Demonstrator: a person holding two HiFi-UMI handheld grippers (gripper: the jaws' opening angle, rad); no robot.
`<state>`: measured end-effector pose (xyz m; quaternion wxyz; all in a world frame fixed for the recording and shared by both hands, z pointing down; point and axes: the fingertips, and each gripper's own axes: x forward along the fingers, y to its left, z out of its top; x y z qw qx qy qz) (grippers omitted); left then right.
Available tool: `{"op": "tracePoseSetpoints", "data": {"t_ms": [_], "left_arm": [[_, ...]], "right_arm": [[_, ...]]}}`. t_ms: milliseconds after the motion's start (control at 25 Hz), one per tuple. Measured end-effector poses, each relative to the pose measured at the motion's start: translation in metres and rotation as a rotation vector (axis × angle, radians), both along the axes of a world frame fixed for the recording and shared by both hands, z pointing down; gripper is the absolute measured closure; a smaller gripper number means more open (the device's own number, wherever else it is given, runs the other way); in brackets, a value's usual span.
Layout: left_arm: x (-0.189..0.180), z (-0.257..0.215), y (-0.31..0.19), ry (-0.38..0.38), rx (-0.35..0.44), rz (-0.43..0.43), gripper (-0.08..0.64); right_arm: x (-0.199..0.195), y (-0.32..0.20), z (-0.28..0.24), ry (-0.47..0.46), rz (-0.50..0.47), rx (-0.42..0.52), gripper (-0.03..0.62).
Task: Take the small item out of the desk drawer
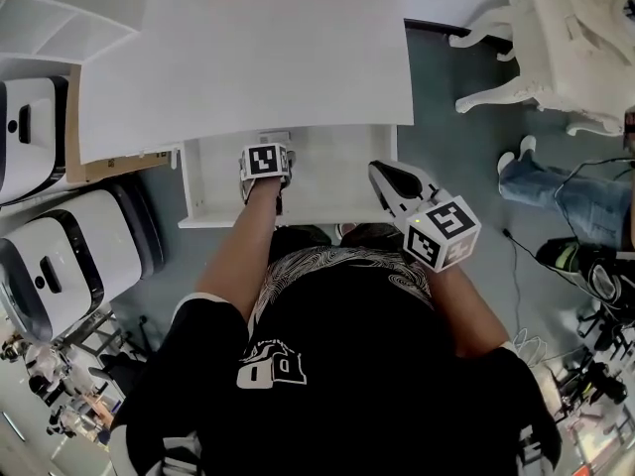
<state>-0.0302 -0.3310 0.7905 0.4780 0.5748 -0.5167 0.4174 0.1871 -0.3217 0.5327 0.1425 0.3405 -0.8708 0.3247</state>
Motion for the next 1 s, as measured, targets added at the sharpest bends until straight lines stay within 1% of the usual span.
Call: {"op": "tracePoseSetpoints", "data": {"t_ms": [200, 360, 640, 880, 1000], "left_arm": [[0.001, 0.023, -0.001, -0.034, -0.035, 0.024, 0.158], [-0.004, 0.038, 0.001, -0.052, -0.064, 0.011, 0.147], [-0.002, 0.043, 0.0, -0.054, -0.03, -0.004, 0.132], [0.0, 0.038, 0.001, -0.042, 0.003, 0.005, 0.13], [-0.001, 0.037, 0.0, -0.044, -0.006, 0.005, 0.13]], "right_arm": [[0.01, -0.001, 0.006, 0.022, 0.015, -0.013, 0.584], [0.013, -0.002, 0.008, 0.025, 0.025, -0.016, 0.584], [0.023, -0.006, 0.009, 0.039, 0.04, -0.021, 0.583], [0.02, -0.007, 0.01, 0.068, 0.032, -0.007, 0.583], [0.017, -0.008, 0.009, 0.064, 0.033, -0.008, 0.584]]}}
